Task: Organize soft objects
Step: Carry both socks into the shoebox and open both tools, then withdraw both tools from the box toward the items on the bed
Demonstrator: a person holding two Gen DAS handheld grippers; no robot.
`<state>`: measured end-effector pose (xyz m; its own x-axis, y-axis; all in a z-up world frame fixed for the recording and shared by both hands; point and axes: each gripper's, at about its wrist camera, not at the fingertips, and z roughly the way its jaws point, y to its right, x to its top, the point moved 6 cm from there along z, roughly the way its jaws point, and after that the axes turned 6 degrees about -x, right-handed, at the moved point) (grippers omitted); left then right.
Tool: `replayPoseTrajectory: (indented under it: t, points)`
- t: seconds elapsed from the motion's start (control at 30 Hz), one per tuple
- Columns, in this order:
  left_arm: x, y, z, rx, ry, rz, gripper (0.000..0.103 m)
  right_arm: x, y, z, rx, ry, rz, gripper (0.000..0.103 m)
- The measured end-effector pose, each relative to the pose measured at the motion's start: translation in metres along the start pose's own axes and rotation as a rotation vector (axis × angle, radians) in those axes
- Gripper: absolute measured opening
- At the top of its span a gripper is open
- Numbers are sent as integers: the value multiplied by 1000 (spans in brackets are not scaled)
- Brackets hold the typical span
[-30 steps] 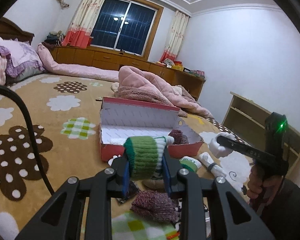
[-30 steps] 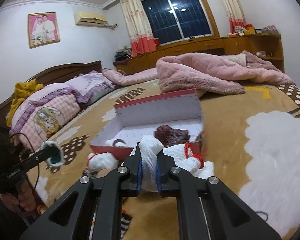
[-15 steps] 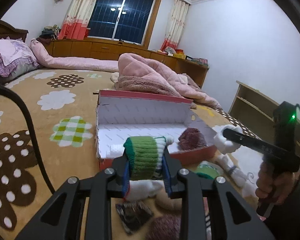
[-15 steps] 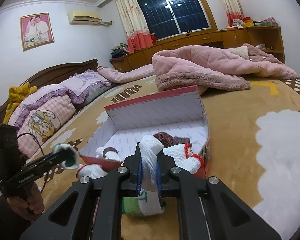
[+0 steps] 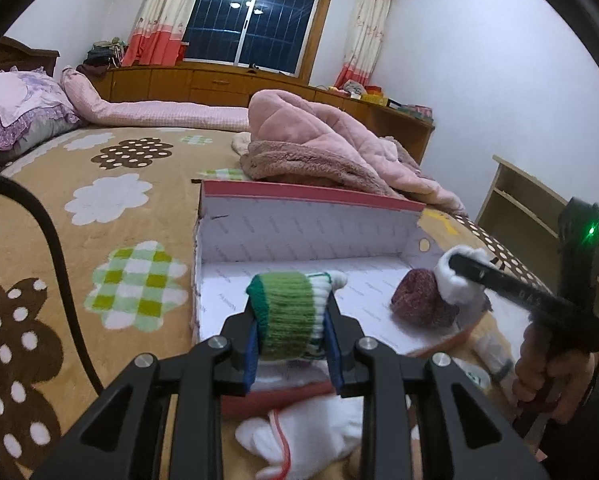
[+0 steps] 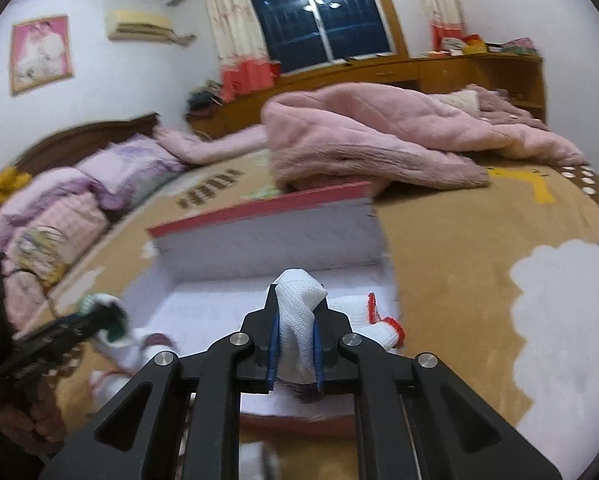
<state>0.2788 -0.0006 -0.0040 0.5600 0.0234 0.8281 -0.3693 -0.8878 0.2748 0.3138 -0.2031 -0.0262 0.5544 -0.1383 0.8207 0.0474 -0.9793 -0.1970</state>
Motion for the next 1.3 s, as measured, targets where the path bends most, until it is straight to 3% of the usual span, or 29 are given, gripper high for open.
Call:
replayPoseTrajectory:
  t: [0.1, 0.17, 0.23, 0.27, 0.3, 0.5, 0.73, 0.9, 1.3]
  points:
    - [2, -1, 12, -16, -21, -10, 29, -8, -6, 16, -69, -75, -89, 13]
    - [-1, 0, 23, -6, -60, 8, 34, -11, -11, 17, -81, -75, -122, 17]
    - [-7, -1, 30, 33, -78, 24, 43, -12, -13, 16, -81, -67, -137, 32]
    - [-8, -2, 31, 48, -69, 22, 58, -12, -14, 16, -70, -67, -133, 39]
    - [-9, -3, 31, 65, -63, 20, 71, -13, -13, 16, -62, -69, -124, 53]
    - [0, -7, 17, 83, 16, 4, 84, -12, -17, 7, -50, -36, -139, 85]
    - [2, -13, 11, 93, 25, -26, 84, -3, -23, -5, 15, 14, -104, 88]
    - [-1, -10, 10, 98, 17, -15, 87, 0, -22, -12, -14, 48, -84, 89]
    - [-4, -1, -13, 105, 28, -19, 90, -6, -27, -31, 13, 50, -60, 89]
